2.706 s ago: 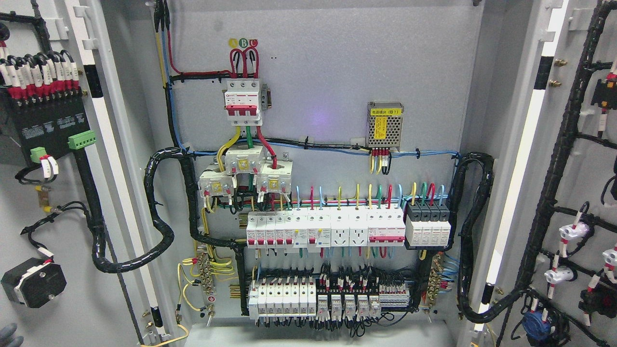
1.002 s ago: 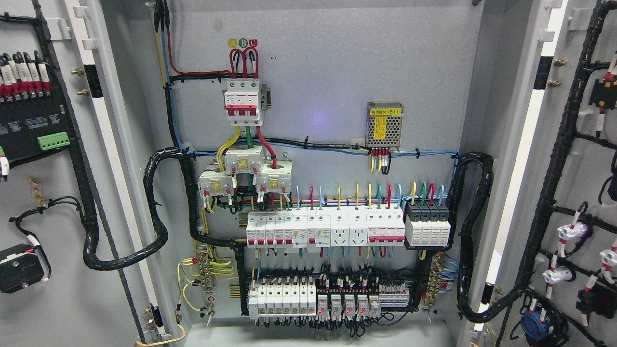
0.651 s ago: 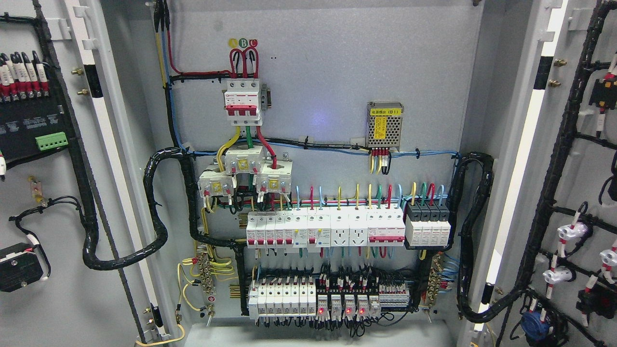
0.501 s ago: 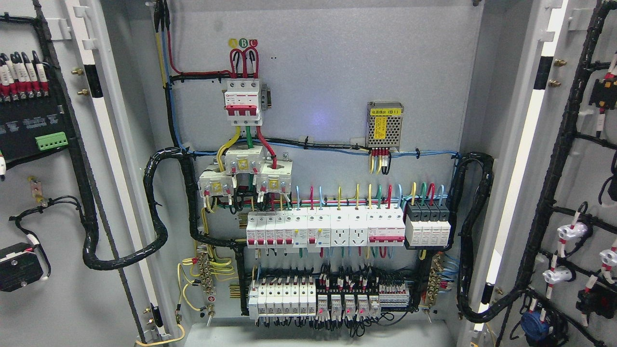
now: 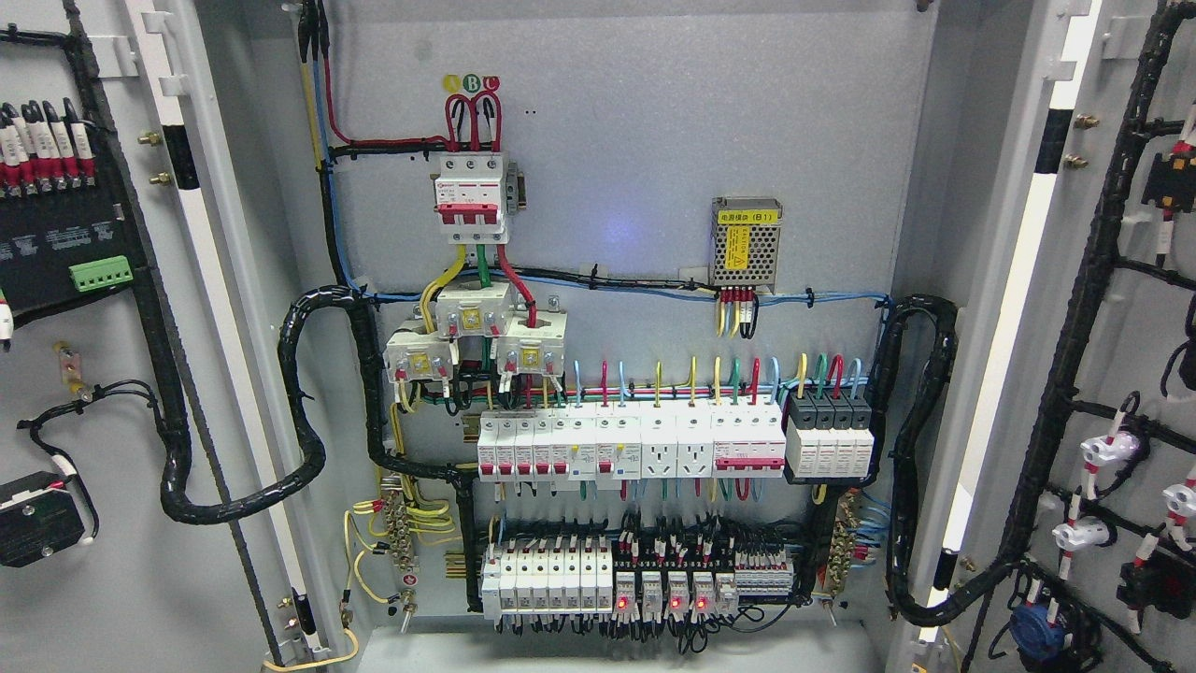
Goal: Open door with both hands
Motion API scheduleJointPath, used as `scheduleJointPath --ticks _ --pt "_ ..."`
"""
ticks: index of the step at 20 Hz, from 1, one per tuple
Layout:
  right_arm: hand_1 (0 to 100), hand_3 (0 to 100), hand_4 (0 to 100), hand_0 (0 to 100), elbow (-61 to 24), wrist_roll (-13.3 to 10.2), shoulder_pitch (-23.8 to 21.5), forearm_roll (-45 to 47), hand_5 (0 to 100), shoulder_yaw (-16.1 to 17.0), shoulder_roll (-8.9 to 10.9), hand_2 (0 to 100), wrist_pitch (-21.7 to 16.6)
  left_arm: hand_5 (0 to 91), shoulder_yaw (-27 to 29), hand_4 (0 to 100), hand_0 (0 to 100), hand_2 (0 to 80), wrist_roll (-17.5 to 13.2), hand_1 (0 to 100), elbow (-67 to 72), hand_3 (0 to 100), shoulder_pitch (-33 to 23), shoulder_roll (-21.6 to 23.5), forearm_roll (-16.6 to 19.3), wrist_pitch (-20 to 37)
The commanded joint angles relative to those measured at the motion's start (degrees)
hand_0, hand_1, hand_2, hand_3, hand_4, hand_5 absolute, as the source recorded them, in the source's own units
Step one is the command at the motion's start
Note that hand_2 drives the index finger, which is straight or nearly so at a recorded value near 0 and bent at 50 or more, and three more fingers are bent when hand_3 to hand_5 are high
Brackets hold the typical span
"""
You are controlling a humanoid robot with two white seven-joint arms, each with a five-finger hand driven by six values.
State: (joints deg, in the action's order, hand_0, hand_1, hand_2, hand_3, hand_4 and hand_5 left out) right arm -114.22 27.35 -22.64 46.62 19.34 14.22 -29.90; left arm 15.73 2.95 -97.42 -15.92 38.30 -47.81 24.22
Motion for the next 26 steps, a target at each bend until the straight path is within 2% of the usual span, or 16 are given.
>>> scheduleJointPath --ticks 1,8,11,19,23,26 --pt "0 0 0 19 0.2 -0.2 -0.3 -0.2 0 -4.7 0.11 0 0.1 0.0 -0.1 0 0 0.0 -0.3 0 -6.9 0 -2.7 -0.2 0.1 0.4" --pt "0 0 0 19 4.2 0.2 -0.2 -0.8 0 -10.0 -0.07 0 0.1 0.0 -0.3 0 0 0.0 -0.3 0 -11.6 0 -7.9 -0.8 0.5 0.6" --pt "0 0 0 19 6.1 0.4 -0.4 -0.9 0 -11.7 0.02 0 0.1 0.0 -3.2 0 0 0.0 -0.4 0 -11.9 0 -8.9 -2.2 0.8 0.6" --pt "0 0 0 19 13.9 0.5 -1.0 -1.6 0 -18.3 0.90 0 0.1 0.0 -11.1 0 0 0.0 -0.4 0 -11.7 0 -10.9 -5.7 7.4 0.8" --pt "0 0 0 19 23.3 0.5 -0.8 -11.8 0 -21.8 0.81 0 0.1 0.0 -15.5 0 0 0.0 -0.5 0 -9.7 0 -12.7 -8.9 11.7 0.8" --pt "0 0 0 19 30.6 0.5 -0.6 -13.6 0 -24.0 0.29 0 0.1 0.0 -18.9 0 0 0.0 -0.5 0 -5.2 0 -13.2 -11.7 12.7 0.8"
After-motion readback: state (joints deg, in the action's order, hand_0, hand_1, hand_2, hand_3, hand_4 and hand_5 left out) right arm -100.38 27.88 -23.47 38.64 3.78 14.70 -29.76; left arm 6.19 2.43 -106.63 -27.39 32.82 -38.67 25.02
